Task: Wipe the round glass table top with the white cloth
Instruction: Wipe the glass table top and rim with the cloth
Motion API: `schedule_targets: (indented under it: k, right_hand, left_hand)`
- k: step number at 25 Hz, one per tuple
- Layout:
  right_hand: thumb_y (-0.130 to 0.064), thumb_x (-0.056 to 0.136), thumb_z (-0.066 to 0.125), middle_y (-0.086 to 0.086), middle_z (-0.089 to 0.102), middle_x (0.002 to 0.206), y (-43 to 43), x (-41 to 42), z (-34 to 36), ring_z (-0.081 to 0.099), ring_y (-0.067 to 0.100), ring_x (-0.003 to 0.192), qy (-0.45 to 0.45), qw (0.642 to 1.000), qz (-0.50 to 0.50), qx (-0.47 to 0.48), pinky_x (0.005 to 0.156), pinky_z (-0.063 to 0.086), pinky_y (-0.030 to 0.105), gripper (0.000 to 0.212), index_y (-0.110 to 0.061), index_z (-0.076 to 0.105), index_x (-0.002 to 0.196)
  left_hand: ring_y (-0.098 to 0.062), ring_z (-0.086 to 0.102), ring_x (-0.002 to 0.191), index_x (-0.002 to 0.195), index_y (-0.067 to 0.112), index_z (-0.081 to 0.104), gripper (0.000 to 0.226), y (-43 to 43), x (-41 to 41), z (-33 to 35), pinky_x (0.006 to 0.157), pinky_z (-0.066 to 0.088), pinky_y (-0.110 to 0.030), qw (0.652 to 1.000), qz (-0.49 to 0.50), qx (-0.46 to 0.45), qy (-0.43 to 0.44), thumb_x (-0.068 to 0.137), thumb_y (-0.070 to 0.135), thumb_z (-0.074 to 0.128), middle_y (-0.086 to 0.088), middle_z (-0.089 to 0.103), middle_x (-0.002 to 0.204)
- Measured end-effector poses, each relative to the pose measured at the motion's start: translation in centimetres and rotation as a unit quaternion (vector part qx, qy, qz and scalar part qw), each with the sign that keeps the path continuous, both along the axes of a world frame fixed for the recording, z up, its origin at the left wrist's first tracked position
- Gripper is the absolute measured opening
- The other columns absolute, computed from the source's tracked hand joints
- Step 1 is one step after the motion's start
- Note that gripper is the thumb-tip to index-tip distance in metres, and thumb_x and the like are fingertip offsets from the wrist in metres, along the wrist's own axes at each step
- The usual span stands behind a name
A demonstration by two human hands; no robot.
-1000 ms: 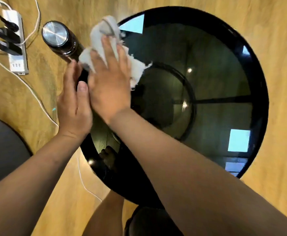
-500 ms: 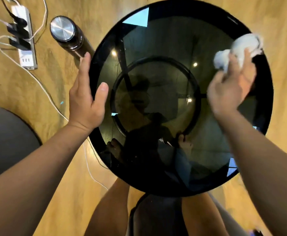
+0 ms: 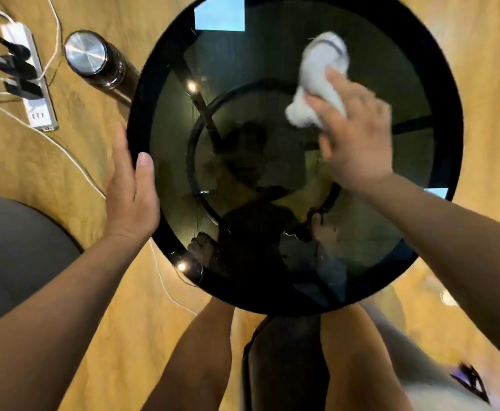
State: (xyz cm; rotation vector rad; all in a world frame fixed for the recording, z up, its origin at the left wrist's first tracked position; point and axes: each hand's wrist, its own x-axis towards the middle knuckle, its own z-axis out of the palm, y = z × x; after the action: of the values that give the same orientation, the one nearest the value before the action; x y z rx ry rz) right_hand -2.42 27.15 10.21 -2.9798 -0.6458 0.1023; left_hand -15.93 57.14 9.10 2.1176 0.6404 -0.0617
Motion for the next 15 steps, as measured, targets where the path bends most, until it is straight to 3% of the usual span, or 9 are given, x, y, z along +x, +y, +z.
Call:
schedule_targets:
  k: [3,7,10,13,15]
  right_hand:
    - [-0.021,0.079,0.041,0.013,0.029,0.159,-9.6,1.2,2.1,0.038,0.043,0.135,0.028,0.973,-0.228,-0.003,0.107,0.036,0.050,0.061,-0.022,0.048,0.139]
    - [-0.011,0.085,0.047,0.015,0.038,0.154,-0.2,-2.3,0.5,0.046,0.045,0.122,-0.021,0.955,-0.293,0.052,0.100,0.035,0.038,0.047,-0.012,0.059,0.131]
    - [-0.013,0.088,0.051,0.013,0.041,0.153,11.9,-9.0,-0.5,0.050,0.040,0.115,0.013,0.982,-0.173,0.077,0.098,0.032,0.042,0.044,-0.017,0.058,0.131]
    - [-0.031,0.089,0.019,0.003,0.028,0.159,20.0,-14.1,0.6,0.032,0.035,0.132,0.188,0.977,0.036,0.089,0.111,0.023,0.041,0.059,-0.029,0.041,0.143]
    - [-0.029,0.087,0.023,0.002,0.037,0.156,18.3,-12.6,1.1,0.040,0.034,0.127,0.186,0.965,0.146,0.117,0.102,0.030,0.042,0.058,-0.030,0.052,0.137]
  left_hand:
    - [-0.020,0.023,0.148,0.155,0.011,0.016,0.063,-1.2,0.3,-0.2,0.120,0.020,-0.040,0.999,0.048,0.004,-0.005,0.099,0.038,0.027,-0.010,0.025,0.161]
    - [-0.016,0.026,0.146,0.154,0.011,0.021,0.062,-1.4,0.4,-0.4,0.120,0.022,-0.035,0.997,0.076,-0.033,-0.010,0.099,0.039,0.031,-0.007,0.029,0.160]
    - [-0.013,0.045,0.133,0.143,0.012,0.043,0.053,-0.6,1.0,-0.1,0.112,0.035,-0.037,0.990,0.120,-0.078,-0.017,0.099,0.038,0.034,-0.006,0.051,0.144]
    - [-0.006,0.062,0.102,0.117,0.014,0.064,0.044,0.4,1.7,0.5,0.099,0.047,-0.041,0.971,0.184,-0.151,-0.027,0.096,0.041,0.036,0.001,0.066,0.111]
    - [-0.011,0.059,0.118,0.131,0.012,0.058,0.054,0.6,1.7,1.0,0.105,0.045,-0.040,0.970,0.163,-0.178,-0.006,0.095,0.045,0.034,-0.005,0.064,0.127]
